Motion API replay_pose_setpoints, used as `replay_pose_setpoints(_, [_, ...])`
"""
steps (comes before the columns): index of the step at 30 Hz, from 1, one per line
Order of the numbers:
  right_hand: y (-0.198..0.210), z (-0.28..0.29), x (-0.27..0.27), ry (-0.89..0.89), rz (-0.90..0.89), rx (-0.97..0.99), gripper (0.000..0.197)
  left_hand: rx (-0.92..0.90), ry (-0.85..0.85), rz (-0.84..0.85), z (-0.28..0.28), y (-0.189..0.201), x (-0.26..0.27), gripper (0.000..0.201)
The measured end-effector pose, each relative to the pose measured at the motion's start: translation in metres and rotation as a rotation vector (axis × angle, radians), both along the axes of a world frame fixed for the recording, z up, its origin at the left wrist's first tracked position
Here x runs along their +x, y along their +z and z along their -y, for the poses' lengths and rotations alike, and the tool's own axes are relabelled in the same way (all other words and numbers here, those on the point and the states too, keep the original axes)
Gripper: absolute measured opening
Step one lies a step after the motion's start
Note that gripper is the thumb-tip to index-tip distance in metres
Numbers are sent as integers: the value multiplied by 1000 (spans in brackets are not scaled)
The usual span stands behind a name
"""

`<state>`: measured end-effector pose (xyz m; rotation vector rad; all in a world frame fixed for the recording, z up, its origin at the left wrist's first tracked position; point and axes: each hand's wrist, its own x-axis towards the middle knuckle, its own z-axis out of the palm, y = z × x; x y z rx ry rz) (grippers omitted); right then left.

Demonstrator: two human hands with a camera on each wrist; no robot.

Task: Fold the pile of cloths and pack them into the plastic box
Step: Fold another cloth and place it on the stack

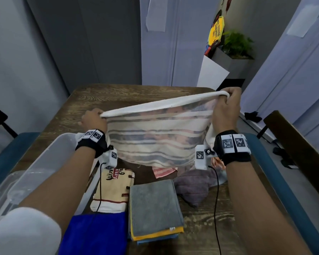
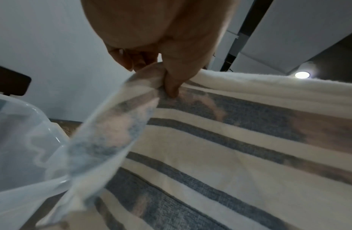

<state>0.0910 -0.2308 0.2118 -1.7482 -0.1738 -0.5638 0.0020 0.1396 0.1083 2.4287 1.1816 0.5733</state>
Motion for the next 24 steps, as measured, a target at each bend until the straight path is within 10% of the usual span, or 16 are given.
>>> replay_pose_setpoints(14, [-72,19,11,-41,-209,-648,22,-61,204,-65,-19,-5,-29,32])
replay_pose_setpoints(24, [-48,18,32,-14,-125,0,23,-133,34,546,3,39,-29,42])
